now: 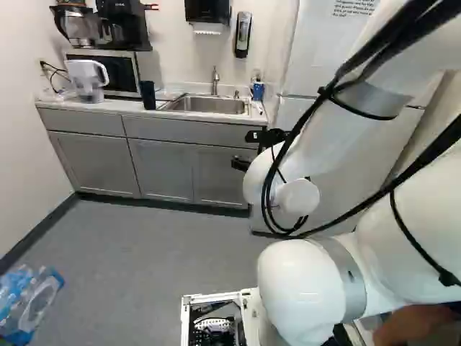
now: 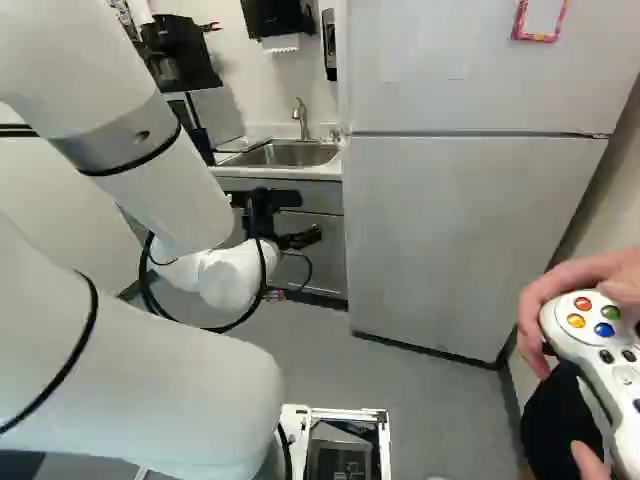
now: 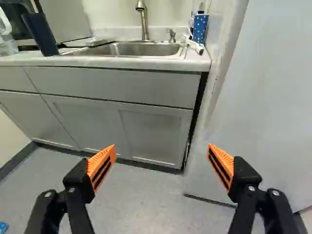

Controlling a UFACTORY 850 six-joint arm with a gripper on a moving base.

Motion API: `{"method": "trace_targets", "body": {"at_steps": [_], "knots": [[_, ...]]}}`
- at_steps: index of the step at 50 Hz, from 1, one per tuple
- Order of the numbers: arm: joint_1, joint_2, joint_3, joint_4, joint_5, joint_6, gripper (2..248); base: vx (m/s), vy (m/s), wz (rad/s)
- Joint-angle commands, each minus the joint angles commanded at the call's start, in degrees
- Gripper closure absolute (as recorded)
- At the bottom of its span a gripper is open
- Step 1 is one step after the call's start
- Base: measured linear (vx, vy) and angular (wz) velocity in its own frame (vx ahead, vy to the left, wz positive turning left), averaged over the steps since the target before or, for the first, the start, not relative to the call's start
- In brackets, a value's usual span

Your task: Rinse the cup and place it in the tray

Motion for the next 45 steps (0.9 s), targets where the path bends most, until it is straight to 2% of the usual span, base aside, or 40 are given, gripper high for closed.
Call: {"method": "trace_targets", "body": {"at_steps": [23,45], "knots": [[0.0,-0.1,-0.1,0.0,0.0,0.0,3,0.0,0.0,0.0],[0.0,1.7,-1.5,0.0,0.0,0.0,3,0.0,0.0,0.0]]}}
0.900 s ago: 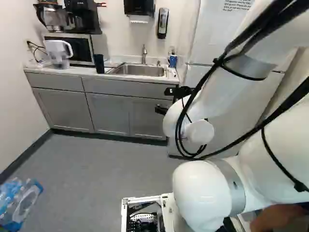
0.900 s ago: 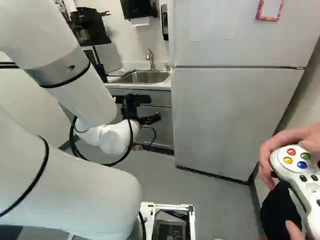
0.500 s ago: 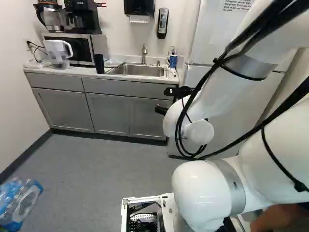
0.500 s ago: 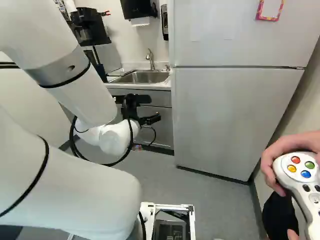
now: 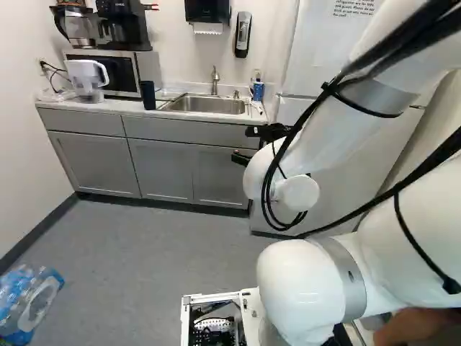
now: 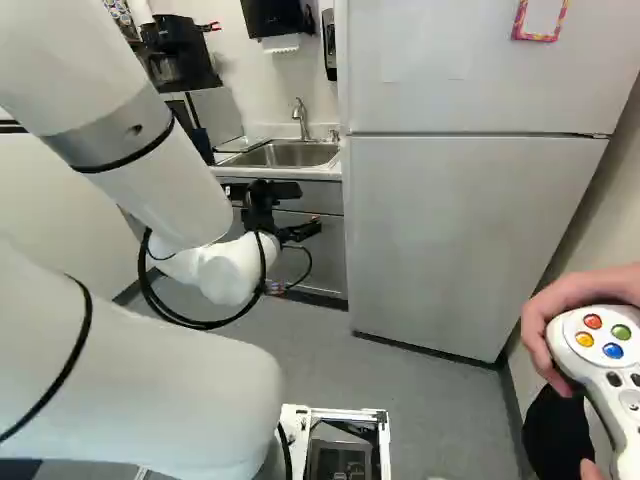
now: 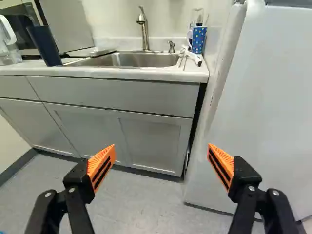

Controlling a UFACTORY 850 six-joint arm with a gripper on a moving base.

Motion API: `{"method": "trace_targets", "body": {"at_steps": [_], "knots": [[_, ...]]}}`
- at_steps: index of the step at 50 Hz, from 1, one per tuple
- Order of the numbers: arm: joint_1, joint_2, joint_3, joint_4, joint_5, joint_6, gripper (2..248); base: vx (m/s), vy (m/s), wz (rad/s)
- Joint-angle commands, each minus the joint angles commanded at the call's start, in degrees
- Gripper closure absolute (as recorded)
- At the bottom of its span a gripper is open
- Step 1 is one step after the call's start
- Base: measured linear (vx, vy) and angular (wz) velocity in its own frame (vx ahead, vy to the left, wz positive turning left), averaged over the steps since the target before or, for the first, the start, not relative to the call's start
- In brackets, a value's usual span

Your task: Rinse the cup and place it in the tray

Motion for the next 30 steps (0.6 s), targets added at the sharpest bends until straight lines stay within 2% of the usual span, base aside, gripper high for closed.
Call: {"method": "trace_targets", "body": {"at_steps": [30], "knots": [[-0.4,1.7,-2.9,0.0,0.0,0.0,3,0.0,0.0,0.0]]}}
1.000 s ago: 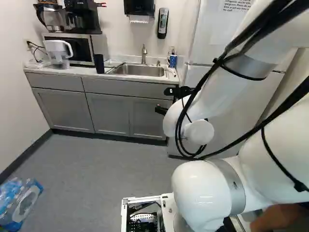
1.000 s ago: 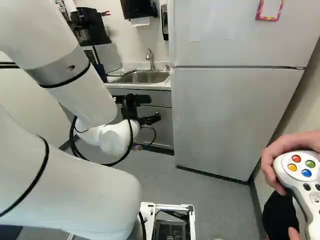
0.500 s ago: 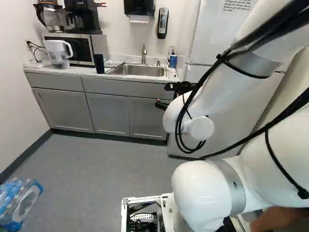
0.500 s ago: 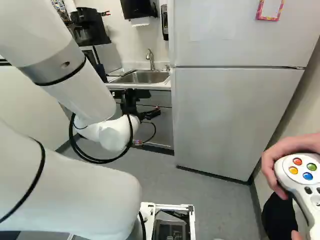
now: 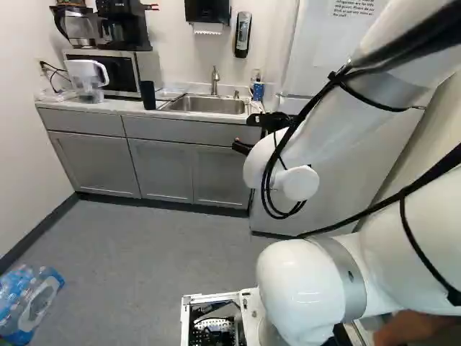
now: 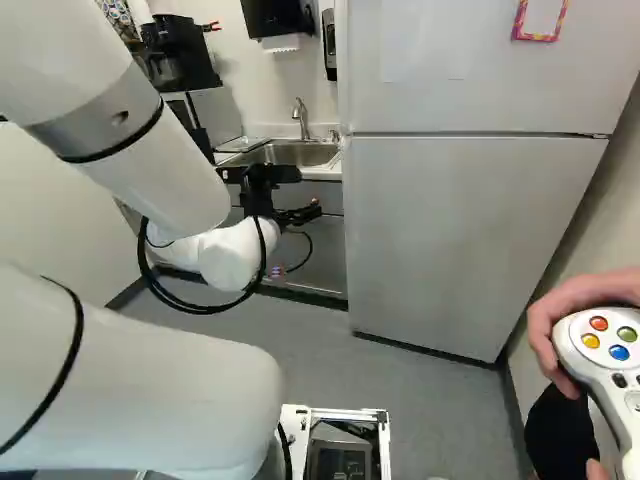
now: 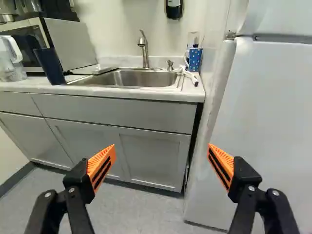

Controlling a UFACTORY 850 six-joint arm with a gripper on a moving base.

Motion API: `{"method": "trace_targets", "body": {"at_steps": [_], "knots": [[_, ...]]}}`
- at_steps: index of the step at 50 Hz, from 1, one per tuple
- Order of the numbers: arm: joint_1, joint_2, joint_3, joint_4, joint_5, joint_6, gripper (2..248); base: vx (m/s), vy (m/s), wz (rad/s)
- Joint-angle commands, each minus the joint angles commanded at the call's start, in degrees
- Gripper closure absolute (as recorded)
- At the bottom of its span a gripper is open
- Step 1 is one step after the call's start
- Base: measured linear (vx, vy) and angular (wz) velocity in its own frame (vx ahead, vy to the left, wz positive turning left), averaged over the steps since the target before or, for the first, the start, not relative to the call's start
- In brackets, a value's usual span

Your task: Rinse the cup and place it in the tray

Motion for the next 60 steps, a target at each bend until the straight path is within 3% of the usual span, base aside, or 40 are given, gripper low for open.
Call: {"method": "trace_targets", "body": {"at_steps": [60], "knots": [[-1.3,-0.1,-8.1,0.0,0.0,0.0,3,0.0,0.0,0.0]]}}
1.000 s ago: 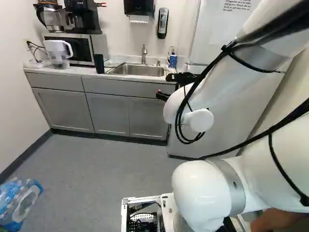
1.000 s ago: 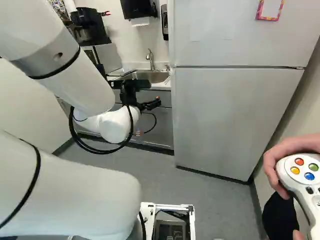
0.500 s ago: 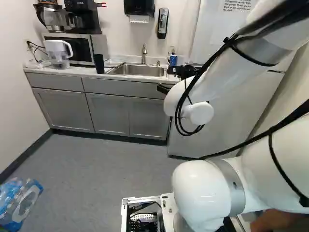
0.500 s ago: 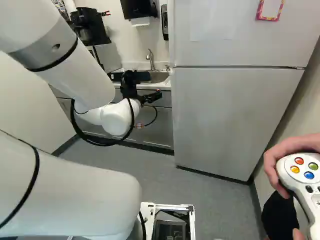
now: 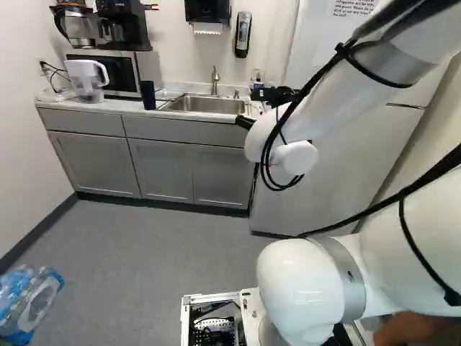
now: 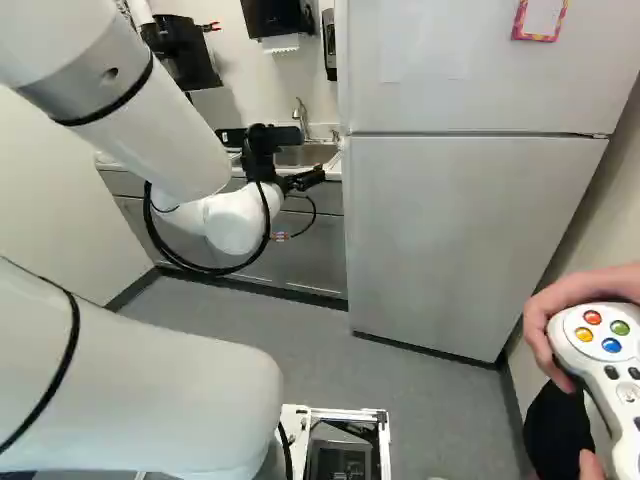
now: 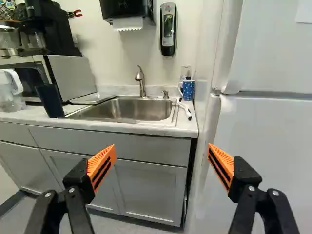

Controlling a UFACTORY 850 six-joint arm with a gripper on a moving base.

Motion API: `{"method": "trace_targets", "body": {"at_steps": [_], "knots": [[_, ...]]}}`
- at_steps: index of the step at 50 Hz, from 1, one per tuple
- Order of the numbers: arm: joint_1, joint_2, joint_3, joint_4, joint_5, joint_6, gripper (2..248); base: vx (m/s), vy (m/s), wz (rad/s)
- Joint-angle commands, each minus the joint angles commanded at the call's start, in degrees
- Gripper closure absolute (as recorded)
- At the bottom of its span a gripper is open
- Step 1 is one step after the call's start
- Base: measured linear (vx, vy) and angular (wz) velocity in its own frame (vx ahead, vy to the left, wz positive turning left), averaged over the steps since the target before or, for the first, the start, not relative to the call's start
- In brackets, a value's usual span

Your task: Rinse the cup and place it in the tray

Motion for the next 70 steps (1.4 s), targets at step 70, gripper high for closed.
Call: {"method": "trace_targets", "body": {"at_steps": [70], "knots": [[0.1,-4.0,-12.2,0.0,-2.3,0.0,3,0.0,0.0,0.0]]}}
